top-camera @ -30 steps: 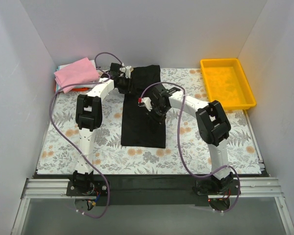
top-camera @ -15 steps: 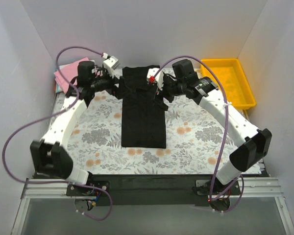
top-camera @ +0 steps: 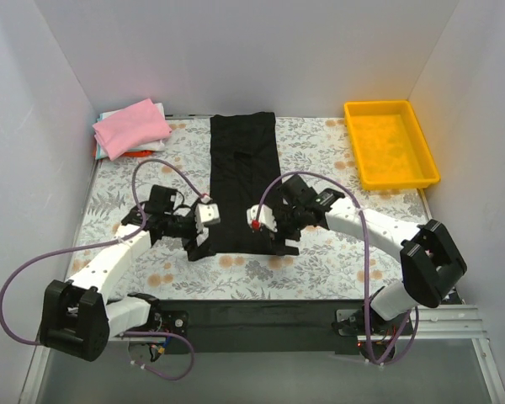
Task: Fold and stack the t-shirts
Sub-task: Fold the tshirt
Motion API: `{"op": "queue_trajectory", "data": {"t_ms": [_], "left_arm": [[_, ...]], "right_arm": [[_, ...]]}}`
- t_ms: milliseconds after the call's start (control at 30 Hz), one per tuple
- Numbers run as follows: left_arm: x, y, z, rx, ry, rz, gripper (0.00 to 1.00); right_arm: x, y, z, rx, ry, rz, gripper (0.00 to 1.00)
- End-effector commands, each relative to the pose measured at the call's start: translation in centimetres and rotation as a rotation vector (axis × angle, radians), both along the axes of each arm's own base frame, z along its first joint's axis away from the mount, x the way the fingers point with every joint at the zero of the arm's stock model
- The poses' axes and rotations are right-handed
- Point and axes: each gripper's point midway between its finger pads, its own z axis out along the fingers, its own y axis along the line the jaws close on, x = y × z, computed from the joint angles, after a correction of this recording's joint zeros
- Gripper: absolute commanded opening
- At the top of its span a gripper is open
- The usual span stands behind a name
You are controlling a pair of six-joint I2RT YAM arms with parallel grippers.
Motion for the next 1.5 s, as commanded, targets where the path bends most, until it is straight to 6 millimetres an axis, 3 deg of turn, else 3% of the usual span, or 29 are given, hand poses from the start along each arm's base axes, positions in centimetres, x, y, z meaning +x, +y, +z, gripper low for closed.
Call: {"op": "queue_trajectory", "data": {"t_ms": [0,133,267,433,667,900,1067,1167,1300,1400,1467], "left_arm": [[-2.0,-0.2,-2.8,0.095,-0.052,-0.092,0.9],[-1.7,-0.5,-4.8,0.127,-0.048,-0.105,0.8],[-1.5,-1.0,-6.8,0.156,-0.072,-0.103,0.71],[-1.3,-0.9,-8.8,0.183,-0.111,-0.077,0.57],[-0.3,-0.7,-9.1,0.206,-0.193,-0.058,0.55],[0.1,-1.4,-7.5,0.175,-0.235,-0.076,0.54],[-0.6,-0.7,-9.8,0.224,-0.178,-0.092,0.53],[-1.1,-0.3,-10.9,0.256,-0.161,-0.103,0.49],[-2.0,-0.3,-11.8,0.295,-0.121,-0.136,0.38],[-2.9,-0.5,-12.1,0.324,-0.109,-0.174,0.24],[-3.5,-0.5,-12.4,0.337,-0.087,-0.181,0.09]], "right_arm": [[0.2,0.8,-1.9,0.004,-0.074,0.056,0.97],[-0.8,1.0,-3.8,-0.011,-0.032,0.078,0.86],[-1.6,-0.2,-6.2,-0.054,-0.051,0.087,0.72],[-1.1,-0.6,-7.7,-0.079,-0.078,0.071,0.62],[-1.3,-1.3,-8.9,-0.113,-0.067,0.059,0.53],[-1.5,-1.6,-9.5,-0.135,-0.071,0.075,0.24],[-1.7,-1.7,-10.1,-0.156,-0.07,0.091,0.19],[-1.8,-1.7,-10.1,-0.16,-0.072,0.092,0.1],[-2.0,-1.9,-10.2,-0.167,-0.066,0.082,0.01],[-2.1,-1.9,-10.2,-0.168,-0.057,0.069,0.01],[-2.2,-1.8,-10.0,-0.162,-0.056,0.067,0.01]]}}
